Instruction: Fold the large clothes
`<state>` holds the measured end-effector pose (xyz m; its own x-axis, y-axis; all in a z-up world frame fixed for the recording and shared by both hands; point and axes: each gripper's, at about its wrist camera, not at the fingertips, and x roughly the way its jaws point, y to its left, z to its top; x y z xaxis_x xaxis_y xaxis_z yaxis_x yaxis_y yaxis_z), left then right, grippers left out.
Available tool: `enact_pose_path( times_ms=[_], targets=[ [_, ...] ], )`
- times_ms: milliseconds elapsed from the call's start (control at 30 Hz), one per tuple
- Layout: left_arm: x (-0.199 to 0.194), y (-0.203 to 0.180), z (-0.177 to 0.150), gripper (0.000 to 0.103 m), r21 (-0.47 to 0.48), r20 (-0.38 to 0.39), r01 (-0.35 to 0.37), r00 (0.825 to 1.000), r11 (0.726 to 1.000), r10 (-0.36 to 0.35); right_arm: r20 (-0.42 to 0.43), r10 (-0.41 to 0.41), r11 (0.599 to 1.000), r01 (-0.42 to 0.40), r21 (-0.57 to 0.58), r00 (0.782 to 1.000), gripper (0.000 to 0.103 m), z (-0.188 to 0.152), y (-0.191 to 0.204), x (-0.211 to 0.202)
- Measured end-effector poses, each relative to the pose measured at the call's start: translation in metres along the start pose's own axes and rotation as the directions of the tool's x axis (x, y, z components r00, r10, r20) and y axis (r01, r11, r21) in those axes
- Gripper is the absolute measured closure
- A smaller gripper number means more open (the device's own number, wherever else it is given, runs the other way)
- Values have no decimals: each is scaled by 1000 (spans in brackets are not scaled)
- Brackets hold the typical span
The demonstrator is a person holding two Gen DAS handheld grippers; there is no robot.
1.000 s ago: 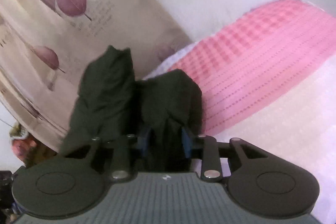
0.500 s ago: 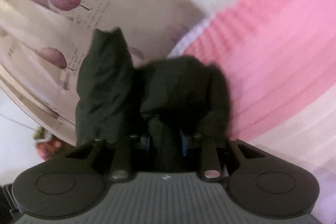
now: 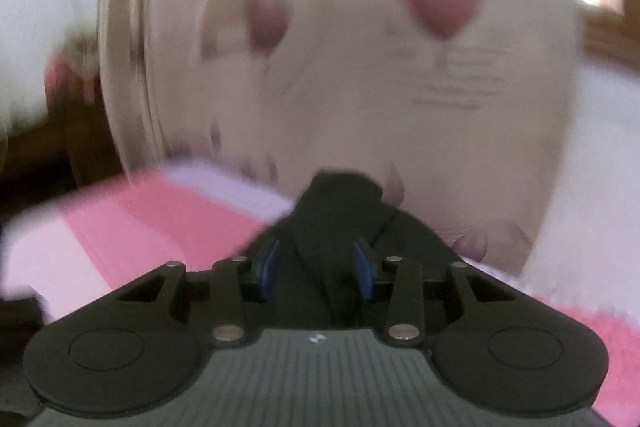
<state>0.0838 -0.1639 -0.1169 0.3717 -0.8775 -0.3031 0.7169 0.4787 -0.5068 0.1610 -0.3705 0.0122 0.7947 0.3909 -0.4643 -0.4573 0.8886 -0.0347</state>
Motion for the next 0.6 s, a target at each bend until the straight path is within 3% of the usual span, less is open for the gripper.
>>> enact_pose_path(
  times_ms=[67, 200, 400, 600],
  targets=[
    [2, 0, 0, 20, 9, -4, -4, 1000, 1000, 4, -98, -70, 991, 58, -122, 993, 68, -6, 10, 24],
    [4, 4, -2, 20, -6, -11, 7, 1000, 1000, -7, -230, -251, 935, 174, -308, 940, 69, -35, 13, 33],
    [11, 4, -6, 22, -10, -31, 38, 999, 999, -38, -274, -287, 934, 203, -295, 918, 70, -80, -5, 15],
    [14, 13, -9, 37, -34, -33, 41, 999, 999, -42, -201, -259, 962, 233, -142, 945, 70, -119, -22, 13]
  ],
)
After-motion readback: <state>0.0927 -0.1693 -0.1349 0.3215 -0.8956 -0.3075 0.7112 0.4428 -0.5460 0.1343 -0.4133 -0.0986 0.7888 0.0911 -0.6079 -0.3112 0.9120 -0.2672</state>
